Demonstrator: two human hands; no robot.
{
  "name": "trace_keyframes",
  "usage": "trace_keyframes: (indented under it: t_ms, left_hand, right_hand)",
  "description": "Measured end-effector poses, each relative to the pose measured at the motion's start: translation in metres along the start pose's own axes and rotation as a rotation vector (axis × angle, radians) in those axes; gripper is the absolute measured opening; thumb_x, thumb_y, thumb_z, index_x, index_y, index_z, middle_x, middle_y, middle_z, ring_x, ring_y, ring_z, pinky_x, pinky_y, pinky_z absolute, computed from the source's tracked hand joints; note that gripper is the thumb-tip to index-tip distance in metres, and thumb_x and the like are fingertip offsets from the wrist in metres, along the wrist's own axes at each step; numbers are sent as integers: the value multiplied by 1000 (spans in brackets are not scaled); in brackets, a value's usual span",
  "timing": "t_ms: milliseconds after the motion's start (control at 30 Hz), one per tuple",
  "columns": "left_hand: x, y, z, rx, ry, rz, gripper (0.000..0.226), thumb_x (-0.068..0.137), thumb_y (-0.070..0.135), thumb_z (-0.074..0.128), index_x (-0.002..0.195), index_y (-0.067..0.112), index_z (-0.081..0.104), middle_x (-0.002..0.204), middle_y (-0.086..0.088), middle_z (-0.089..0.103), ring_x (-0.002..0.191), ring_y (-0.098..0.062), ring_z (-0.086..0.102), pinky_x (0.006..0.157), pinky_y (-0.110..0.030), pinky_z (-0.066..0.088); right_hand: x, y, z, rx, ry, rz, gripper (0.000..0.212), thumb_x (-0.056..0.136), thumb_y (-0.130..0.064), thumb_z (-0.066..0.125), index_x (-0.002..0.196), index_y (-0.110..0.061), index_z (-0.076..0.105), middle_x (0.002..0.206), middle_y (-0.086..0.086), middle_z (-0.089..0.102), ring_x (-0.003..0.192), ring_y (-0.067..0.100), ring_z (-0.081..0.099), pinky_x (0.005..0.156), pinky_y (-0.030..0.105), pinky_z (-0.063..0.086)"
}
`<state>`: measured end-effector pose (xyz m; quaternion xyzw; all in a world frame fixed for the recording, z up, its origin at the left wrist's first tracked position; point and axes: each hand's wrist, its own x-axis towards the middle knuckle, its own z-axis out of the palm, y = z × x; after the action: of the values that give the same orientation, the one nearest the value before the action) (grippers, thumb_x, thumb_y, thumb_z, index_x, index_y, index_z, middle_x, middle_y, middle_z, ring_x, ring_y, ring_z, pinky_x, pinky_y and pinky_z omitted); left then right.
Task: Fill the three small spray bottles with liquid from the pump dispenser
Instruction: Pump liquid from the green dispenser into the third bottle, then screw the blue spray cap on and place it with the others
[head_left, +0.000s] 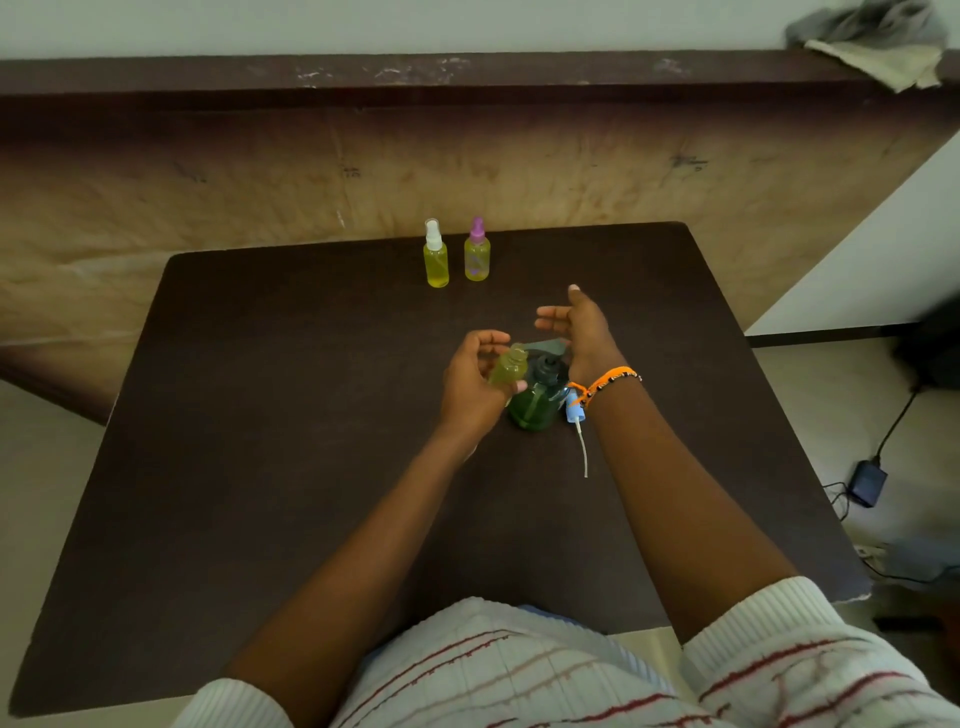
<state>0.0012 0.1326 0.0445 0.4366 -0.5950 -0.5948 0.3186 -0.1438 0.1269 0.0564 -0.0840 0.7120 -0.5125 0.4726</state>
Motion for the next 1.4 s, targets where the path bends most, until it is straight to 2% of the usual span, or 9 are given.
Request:
trace_keyframes:
  t_ms: [67,233,367,667,800,933,1067,1233,1400]
  left_hand:
    - [-1,-1,0,7,0,-7,50,67,-8,72,103,21,52,100,2,61,95,-13,60,75,-22,51]
    - [-2,1,-1,24,4,-9,47,72,-6,70,103,23,52,109,-2,62,100,-12,59,71,-16,50]
    - [-6,2,-2,2,10,1,48,71,-7,70,105,23,51,110,-1,61,97,-10,59,70,-13,50]
    - [-11,7,-5,-34,34,47,54,70,-8,71,106,25,49,99,9,58,95,-9,61,82,-28,54]
    - [-13,10,-6,-38,40,59,55,69,-7,72,109,23,49,99,9,59,95,-8,61,83,-28,53]
    - [-15,12,-4,-49,51,51,55,68,-5,74,108,23,49,100,8,61,95,-8,62,83,-27,53]
    - [-17,15,-2,-37,54,59,54,68,-4,75,108,22,50,99,8,62,95,-8,62,83,-25,52]
    - [-21,22,-3,-62,49,79,54,67,-6,75,107,20,50,95,11,62,87,2,62,76,-16,52]
    - [-22,29,-3,-142,59,83,53,67,-13,72,109,11,50,95,7,62,80,6,63,70,-12,51]
  right_hand:
    - [4,5,-11,47,43,-21,46,103,-38,32,76,-15,60,79,1,61,81,11,48,95,32,31]
    - [1,31,-42,-138,165,-75,22,96,-3,46,94,-6,67,69,-5,62,64,3,55,61,16,37]
    - [-5,63,-55,-525,206,-120,25,93,-6,52,109,0,70,111,15,69,109,29,61,83,28,44]
    - [-6,92,-47,-741,210,-233,30,90,-14,63,92,16,66,96,31,67,94,40,63,80,43,48]
    - [-4,86,-50,-670,212,-174,36,93,-22,61,89,13,69,95,30,69,87,36,65,80,38,50]
    - [-7,59,-53,-557,234,-195,21,92,-16,62,103,-2,72,95,11,66,93,21,59,76,24,40]
    - [-17,20,-55,-349,200,-305,22,92,-9,61,111,0,66,103,11,66,91,16,57,82,29,46]
    - [-57,-25,-50,-170,77,-493,28,95,-3,56,122,0,58,105,9,62,95,15,59,73,16,49]
    - [-95,-51,-41,-116,2,-651,30,95,-2,56,124,0,58,107,9,64,97,13,61,79,18,52]
